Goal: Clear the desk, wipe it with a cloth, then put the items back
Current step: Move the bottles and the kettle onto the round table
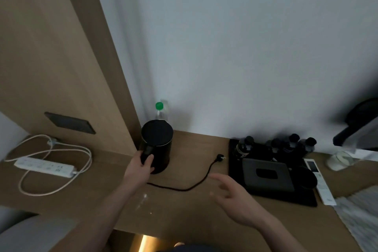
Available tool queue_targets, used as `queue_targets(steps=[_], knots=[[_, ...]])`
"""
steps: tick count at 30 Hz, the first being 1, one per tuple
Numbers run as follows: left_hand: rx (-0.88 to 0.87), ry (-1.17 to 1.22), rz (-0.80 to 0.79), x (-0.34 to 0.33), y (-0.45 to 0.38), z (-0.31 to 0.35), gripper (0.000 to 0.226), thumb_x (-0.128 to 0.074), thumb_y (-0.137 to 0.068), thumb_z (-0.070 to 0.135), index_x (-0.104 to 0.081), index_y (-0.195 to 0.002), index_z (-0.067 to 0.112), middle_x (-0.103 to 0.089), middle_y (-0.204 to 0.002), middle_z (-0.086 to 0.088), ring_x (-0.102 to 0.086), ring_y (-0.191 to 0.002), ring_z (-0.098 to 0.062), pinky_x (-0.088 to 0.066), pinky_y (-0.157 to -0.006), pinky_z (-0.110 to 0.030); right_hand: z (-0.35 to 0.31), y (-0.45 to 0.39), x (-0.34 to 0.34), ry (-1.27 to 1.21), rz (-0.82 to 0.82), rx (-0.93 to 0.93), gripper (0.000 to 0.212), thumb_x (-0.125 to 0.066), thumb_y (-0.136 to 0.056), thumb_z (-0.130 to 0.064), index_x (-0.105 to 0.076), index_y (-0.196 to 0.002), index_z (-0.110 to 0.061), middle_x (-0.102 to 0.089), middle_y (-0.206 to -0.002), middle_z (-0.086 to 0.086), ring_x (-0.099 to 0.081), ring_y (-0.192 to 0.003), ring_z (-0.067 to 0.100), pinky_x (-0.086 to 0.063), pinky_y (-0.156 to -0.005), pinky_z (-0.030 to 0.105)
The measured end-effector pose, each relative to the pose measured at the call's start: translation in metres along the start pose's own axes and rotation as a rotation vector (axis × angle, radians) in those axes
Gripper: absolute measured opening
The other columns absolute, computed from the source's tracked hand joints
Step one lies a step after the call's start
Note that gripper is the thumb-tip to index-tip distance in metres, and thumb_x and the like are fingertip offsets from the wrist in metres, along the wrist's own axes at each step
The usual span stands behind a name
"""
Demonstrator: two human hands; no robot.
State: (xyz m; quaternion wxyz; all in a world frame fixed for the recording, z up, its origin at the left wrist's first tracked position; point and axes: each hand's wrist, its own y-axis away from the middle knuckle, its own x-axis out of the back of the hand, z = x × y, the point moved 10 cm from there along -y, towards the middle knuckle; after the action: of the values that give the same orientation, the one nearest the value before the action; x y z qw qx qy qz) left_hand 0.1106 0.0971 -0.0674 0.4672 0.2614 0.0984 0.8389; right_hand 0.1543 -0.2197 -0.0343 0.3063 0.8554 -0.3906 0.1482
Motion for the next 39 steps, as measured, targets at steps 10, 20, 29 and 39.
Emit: queue_targets(steps=[10, 20, 29, 39], knots=[[-0.228, 0.043, -0.260, -0.072, 0.044, 0.034, 0.012, -0.058, -0.103, 0.024, -0.057, -0.115, 0.028, -0.069, -0.114, 0.004, -0.071, -0.103, -0.005, -0.060, -0.092, -0.034, -0.022, -0.040, -0.009, -0.258, 0.018, -0.115, 0.026, -0.062, -0.096, -0.051, -0.067, -0.121, -0.048, -0.067, -0.119, -0.018, -0.062, -0.112, 0.000, -0.053, -0.104, 0.035], [-0.208, 0.020, -0.309, -0.127, 0.009, 0.022, 0.015, -0.057, -0.104, 0.023, -0.056, -0.119, 0.021, -0.067, -0.115, 0.001, -0.070, -0.101, -0.002, -0.061, -0.090, -0.032, 0.010, -0.096, -0.012, -0.378, 0.100, -0.289, 0.024, -0.049, -0.105, -0.027, -0.070, -0.118, -0.031, -0.067, -0.116, -0.016, -0.059, -0.111, 0.004, -0.048, -0.107, 0.039], [-0.281, -0.262, -0.451, -0.144, -0.007, 0.021, 0.024, -0.062, -0.100, 0.041, -0.056, -0.122, 0.037, -0.066, -0.116, 0.014, -0.066, -0.102, 0.002, -0.058, -0.083, -0.021, 0.022, -0.124, -0.014, -0.314, 0.069, -0.318, 0.022, -0.054, -0.095, -0.031, -0.074, -0.104, -0.031, -0.067, -0.120, -0.001, -0.061, -0.111, 0.014, -0.050, -0.104, 0.042], [-0.432, -0.485, 0.057, -0.030, -0.116, 0.136, 0.043, -0.066, -0.092, 0.021, -0.054, -0.132, 0.025, -0.042, -0.131, 0.005, -0.062, -0.089, -0.010, -0.048, -0.080, -0.027, 0.036, -0.135, -0.028, -0.167, -0.054, -0.374, 0.050, -0.078, -0.078, -0.030, -0.063, -0.124, -0.024, -0.060, -0.119, -0.008, -0.059, -0.106, 0.008, -0.049, -0.079, 0.019]])
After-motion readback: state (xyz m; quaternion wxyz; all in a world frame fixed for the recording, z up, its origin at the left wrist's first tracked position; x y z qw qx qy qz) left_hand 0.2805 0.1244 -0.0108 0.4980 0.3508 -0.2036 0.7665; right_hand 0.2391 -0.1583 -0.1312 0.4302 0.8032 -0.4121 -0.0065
